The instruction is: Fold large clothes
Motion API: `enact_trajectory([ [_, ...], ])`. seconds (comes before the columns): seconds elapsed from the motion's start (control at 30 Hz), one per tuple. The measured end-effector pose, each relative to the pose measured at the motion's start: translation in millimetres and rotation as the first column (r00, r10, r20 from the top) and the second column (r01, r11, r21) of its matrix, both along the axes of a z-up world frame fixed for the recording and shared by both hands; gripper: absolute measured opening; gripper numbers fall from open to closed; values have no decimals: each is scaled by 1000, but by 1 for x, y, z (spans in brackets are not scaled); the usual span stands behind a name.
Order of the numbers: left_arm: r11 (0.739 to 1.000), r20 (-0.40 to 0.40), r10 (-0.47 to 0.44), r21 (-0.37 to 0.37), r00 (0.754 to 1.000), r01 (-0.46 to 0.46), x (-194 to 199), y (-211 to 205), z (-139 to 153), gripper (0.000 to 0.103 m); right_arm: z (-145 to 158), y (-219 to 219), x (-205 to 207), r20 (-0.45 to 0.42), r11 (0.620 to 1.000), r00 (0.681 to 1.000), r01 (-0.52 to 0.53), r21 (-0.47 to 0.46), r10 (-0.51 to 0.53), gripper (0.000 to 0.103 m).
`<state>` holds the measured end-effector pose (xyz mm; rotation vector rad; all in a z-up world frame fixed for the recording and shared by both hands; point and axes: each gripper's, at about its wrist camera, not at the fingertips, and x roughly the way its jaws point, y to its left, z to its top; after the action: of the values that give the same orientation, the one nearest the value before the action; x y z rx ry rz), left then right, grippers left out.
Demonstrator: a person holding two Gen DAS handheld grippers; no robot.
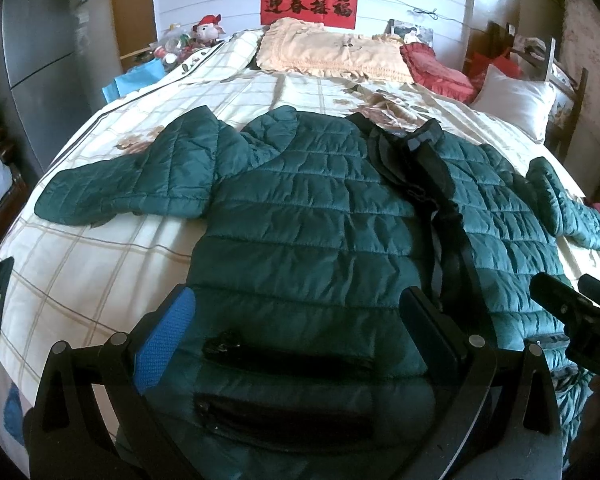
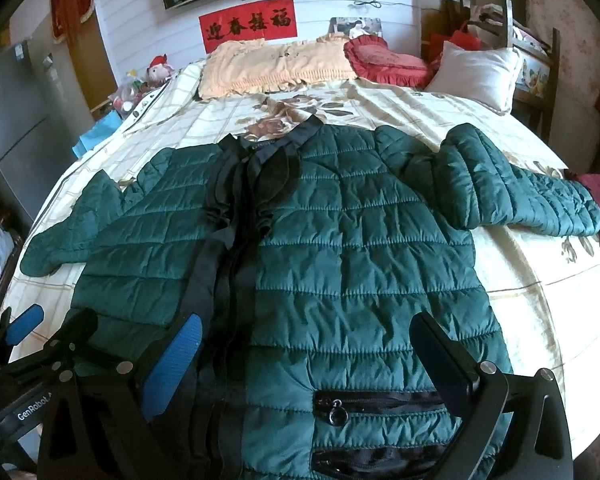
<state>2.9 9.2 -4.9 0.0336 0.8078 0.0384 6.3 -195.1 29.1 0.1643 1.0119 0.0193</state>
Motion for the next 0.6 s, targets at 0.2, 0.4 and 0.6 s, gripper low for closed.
enact_trajectory([
  [0.2,1000,-4,13,26,1000,-13,2,2,1,102,-3,0,3,-8,1000,1000,-3,4,3,103],
  [0.4,1000,-27,17,27,999,-16,3,3,0,102,-4,2,4,-13,1000,1000,-10,4,10,103],
  [0.6,1000,-119,26,12,993,-25,6,7,-3,102,-6,6,6,-18,1000,1000,-16,2,16,103],
])
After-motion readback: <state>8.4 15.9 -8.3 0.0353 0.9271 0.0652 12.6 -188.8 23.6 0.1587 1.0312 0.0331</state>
